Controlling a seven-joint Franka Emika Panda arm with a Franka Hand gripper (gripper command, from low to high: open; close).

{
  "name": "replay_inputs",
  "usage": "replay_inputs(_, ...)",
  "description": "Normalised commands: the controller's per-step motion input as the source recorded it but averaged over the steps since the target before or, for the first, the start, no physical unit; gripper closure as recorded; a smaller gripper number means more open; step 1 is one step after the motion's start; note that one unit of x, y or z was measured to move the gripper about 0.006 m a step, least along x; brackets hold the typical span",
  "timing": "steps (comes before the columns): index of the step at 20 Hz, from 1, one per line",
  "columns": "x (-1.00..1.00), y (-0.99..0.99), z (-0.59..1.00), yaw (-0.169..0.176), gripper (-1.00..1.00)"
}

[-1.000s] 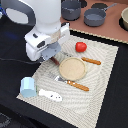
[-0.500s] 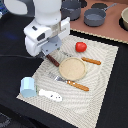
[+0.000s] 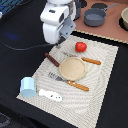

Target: Interact with the objects in diverse but meaningful ways.

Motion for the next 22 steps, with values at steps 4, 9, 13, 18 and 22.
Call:
replay_inputs(4,0.96,0.0,0.15,0.0,-1.0)
replay_inputs(9,1.0,0.0,0.12,0.0,-1.0)
replay_inputs(13,0.92,0.23,0.04,0.002,-1.0)
replay_inputs(18,0.79,0.4,0.0,0.026,-1.0)
replay_inputs(22,0.36,0.71,-0.06,0.097,-1.0)
